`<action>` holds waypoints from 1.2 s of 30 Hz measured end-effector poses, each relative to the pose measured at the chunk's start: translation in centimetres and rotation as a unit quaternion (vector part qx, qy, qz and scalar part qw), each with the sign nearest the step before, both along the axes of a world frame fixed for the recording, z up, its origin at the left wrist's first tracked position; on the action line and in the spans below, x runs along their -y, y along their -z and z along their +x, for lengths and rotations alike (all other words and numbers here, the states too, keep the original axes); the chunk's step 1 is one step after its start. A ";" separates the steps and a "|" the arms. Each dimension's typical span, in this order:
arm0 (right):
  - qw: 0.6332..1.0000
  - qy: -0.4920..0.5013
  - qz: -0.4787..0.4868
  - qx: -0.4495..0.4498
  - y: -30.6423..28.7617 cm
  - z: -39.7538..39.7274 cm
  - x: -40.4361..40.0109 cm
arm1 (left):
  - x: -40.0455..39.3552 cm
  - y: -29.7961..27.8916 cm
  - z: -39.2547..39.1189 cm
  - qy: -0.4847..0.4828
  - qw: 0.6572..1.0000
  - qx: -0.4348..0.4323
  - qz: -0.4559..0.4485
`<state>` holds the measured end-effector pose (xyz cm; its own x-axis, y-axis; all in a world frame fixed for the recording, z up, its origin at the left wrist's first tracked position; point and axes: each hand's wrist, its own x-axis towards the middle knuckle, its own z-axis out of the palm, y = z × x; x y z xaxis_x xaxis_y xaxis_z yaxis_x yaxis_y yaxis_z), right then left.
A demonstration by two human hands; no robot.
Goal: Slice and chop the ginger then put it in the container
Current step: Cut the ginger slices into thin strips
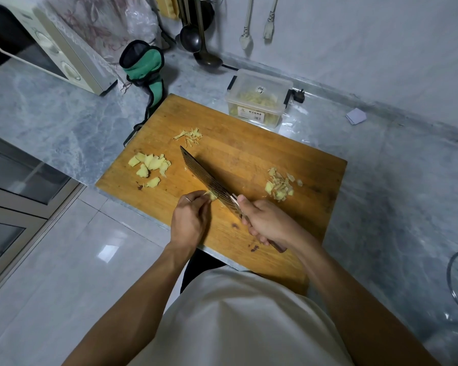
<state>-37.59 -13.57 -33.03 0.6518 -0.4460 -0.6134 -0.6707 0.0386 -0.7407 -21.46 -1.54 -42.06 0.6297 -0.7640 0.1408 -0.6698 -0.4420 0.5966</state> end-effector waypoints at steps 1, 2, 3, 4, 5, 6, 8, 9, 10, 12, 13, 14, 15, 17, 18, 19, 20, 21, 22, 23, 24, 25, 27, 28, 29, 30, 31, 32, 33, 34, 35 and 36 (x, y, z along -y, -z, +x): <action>1.000 0.000 -0.001 -0.002 -0.1 0.1 0.1 | 0.1 0.0 0.0 -0.004 1.000 -0.001 -0.001; 1.000 -0.002 -0.007 -0.004 -0.3 0.2 0.3 | 0.3 0.0 0.0 -0.007 1.000 -0.001 -0.002; 1.000 -0.007 -0.018 -0.006 -0.4 0.2 0.5 | 0.3 -0.1 0.1 -0.011 1.000 -0.002 -0.004; 0.999 -0.013 -0.031 -0.007 -0.6 0.2 0.6 | 0.4 -0.1 0.1 -0.013 1.000 -0.004 -0.004; 0.999 -0.019 -0.041 -0.006 -0.7 0.1 0.7 | 0.4 -0.1 0.0 -0.014 1.000 -0.007 -0.005; 0.999 -0.025 -0.048 -0.005 -0.7 0.1 0.7 | 0.4 -0.1 0.0 -0.015 1.000 -0.007 -0.007; 0.998 -0.039 -0.054 -0.004 -0.7 -0.1 0.5 | 0.3 0.1 -0.1 -0.016 1.000 -0.003 -0.016; 0.997 -0.047 -0.056 -0.004 -0.7 -0.2 0.3 | 0.2 0.2 -0.2 -0.017 1.000 -0.001 -0.020; 0.997 -0.057 -0.061 -0.003 -0.7 -0.2 0.2 | 0.2 0.3 -0.2 -0.019 1.000 -0.001 -0.021; 0.993 -0.085 -0.086 -0.002 -0.8 -0.3 0.0 | 0.1 0.7 -0.3 -0.021 1.000 0.003 -0.017; 0.991 -0.096 -0.098 -0.002 -0.9 -0.3 0.0 | 0.1 0.9 -0.4 -0.018 1.000 0.009 -0.014; 0.989 -0.101 -0.106 0.000 -1.0 -0.3 0.1 | 0.1 1.1 -0.3 -0.014 1.000 0.017 -0.011; 0.988 -0.103 -0.111 0.004 -1.0 -0.3 0.2 | 0.1 1.2 -0.3 -0.011 1.000 0.021 -0.007; 0.987 -0.106 -0.122 0.010 -1.2 -0.4 0.2 | 0.2 1.2 -0.3 -0.013 1.000 0.021 -0.007; 0.985 -0.110 -0.130 0.011 -1.2 -0.6 0.0 | 0.2 1.3 -0.4 -0.018 1.000 0.020 -0.010; 0.984 -0.116 -0.137 0.011 -1.3 -0.7 -0.2 | 0.3 1.3 -0.5 -0.022 0.999 0.021 -0.012; 0.982 -0.123 -0.145 0.010 -1.4 -0.8 -0.4 | 0.3 1.3 -0.7 -0.026 0.999 0.024 -0.012; 0.979 -0.130 -0.155 0.011 -1.5 -0.8 -0.6 | 0.3 1.3 -0.8 -0.028 0.999 0.028 -0.011; 0.977 -0.138 -0.163 0.011 -1.5 -0.8 -0.8 | 0.3 1.3 -0.9 -0.029 0.999 0.031 -0.010; 0.975 -0.145 -0.169 0.012 -1.6 -0.8 -0.8 | 0.3 1.3 -1.0 -0.030 0.999 0.036 -0.011; 0.973 -0.150 -0.174 0.011 -1.6 -0.8 -0.8 | 0.4 1.3 -1.0 -0.030 0.999 0.040 -0.013; 0.972 -0.154 -0.180 0.009 -1.5 -0.7 -0.7 | 0.3 1.3 -1.1 -0.031 0.998 0.045 -0.015; 0.967 -0.164 -0.194 0.007 -1.4 -0.5 -0.6 | 0.4 1.2 -1.1 -0.034 0.998 0.051 -0.021; 0.965 -0.169 -0.203 0.007 -1.2 -0.4 -0.6 | 0.4 1.3 -1.1 -0.037 0.998 0.053 -0.025; 0.963 -0.171 -0.210 0.007 -1.1 -0.3 -0.6 | 0.4 1.3 -1.1 -0.040 0.997 0.055 -0.028; 0.961 -0.171 -0.215 0.006 -1.0 -0.3 -0.6 | 0.4 1.4 -1.1 -0.041 0.997 0.056 -0.030; 0.962 -0.169 -0.216 0.005 -0.8 -0.3 -0.6 | 0.5 1.3 -1.2 -0.042 0.997 0.059 -0.032; 0.962 -0.168 -0.214 0.005 -0.7 -0.3 -0.6 | 0.5 1.4 -1.2 -0.043 0.997 0.061 -0.035; 0.963 -0.168 -0.210 0.005 -0.7 -0.3 -0.5 | 0.6 1.3 -1.2 -0.045 0.996 0.063 -0.039; 0.964 -0.168 -0.207 0.004 -0.7 -0.4 -0.6 | 0.6 1.3 -1.2 -0.046 0.996 0.063 -0.042; 0.964 -0.169 -0.207 0.004 -0.8 -0.3 -0.6 | 0.6 1.4 -1.2 -0.046 0.996 0.064 -0.046; 0.964 -0.170 -0.207 0.003 -0.9 -0.3 -0.6 | 0.6 1.3 -1.2 -0.046 0.996 0.064 -0.051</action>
